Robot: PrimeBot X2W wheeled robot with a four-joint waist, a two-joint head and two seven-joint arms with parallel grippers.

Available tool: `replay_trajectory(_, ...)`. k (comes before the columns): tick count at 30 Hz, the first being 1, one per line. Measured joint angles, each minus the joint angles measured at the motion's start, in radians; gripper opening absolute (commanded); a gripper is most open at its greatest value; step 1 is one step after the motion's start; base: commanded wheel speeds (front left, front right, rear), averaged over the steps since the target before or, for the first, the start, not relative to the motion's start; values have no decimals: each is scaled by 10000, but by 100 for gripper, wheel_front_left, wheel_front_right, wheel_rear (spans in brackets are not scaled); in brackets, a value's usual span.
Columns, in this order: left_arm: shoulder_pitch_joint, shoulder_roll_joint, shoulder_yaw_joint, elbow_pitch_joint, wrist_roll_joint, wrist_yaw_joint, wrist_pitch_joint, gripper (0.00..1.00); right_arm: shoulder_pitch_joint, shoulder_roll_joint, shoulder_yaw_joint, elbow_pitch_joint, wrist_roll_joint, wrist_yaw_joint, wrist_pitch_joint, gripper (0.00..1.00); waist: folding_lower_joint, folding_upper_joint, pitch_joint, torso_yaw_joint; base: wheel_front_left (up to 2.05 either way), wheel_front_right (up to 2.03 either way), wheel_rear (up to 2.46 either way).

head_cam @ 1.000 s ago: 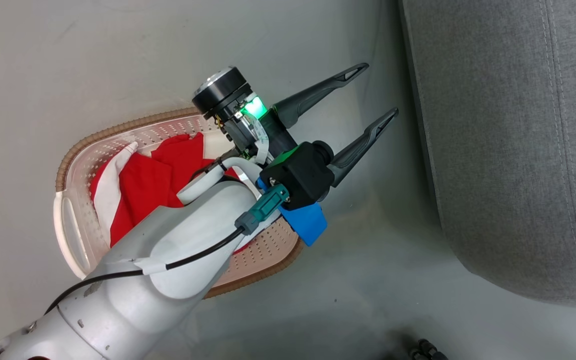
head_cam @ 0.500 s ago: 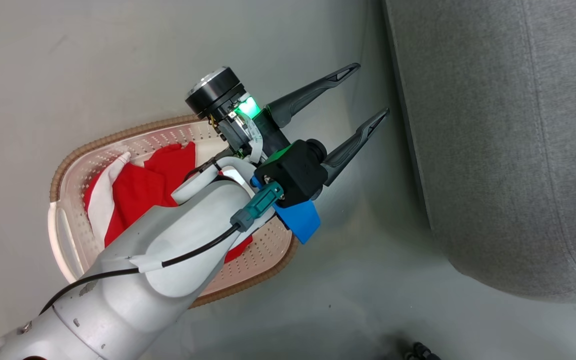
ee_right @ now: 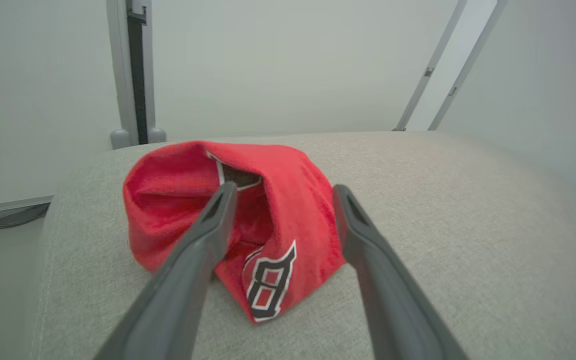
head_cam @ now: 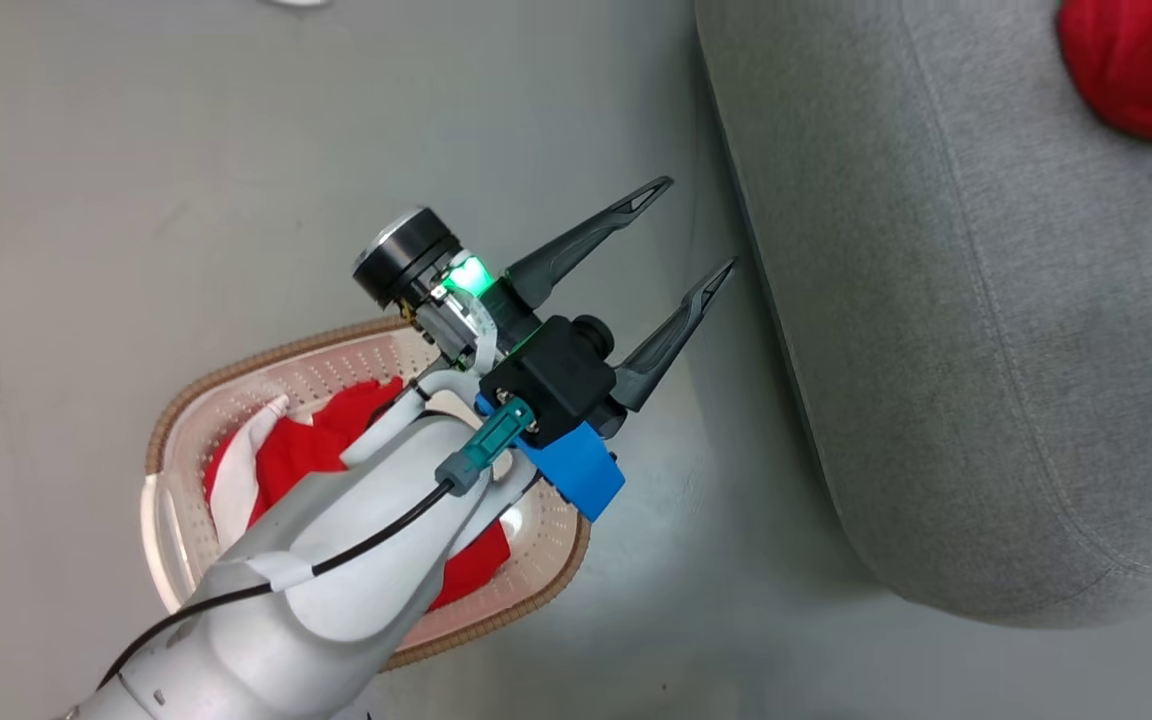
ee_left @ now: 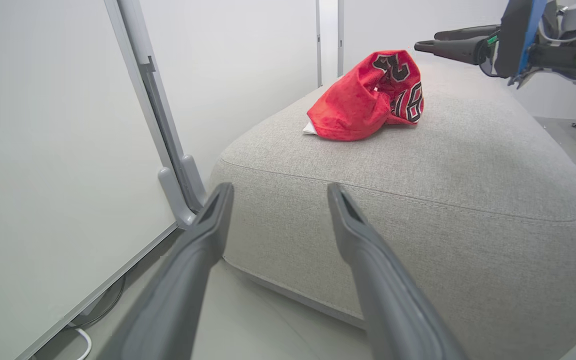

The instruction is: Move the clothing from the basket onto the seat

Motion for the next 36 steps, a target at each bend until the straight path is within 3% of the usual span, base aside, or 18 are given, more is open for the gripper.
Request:
replay_trajectory(10, 1481, -44, 1112, -180, -431, 458, 0, 100, 1710, 658, 1806, -1906, 635, 0, 0, 100, -1, 0, -1510, 321, 0, 0, 0)
replay_trajectory(18, 2672, -94, 2416, -328, -608, 765, -2, 100, 2703, 846, 2947, -3045, 1145, 0, -2, 100, -2, 1, -2572, 1030, 0, 0, 0)
replay_trajectory(36, 5016, -339, 5451, -734, -324, 953, -2, 100, 4468, 1517, 4054, -3804, 1204, 0, -2, 100, -2, 1, -4553, 2774, 0, 0, 0)
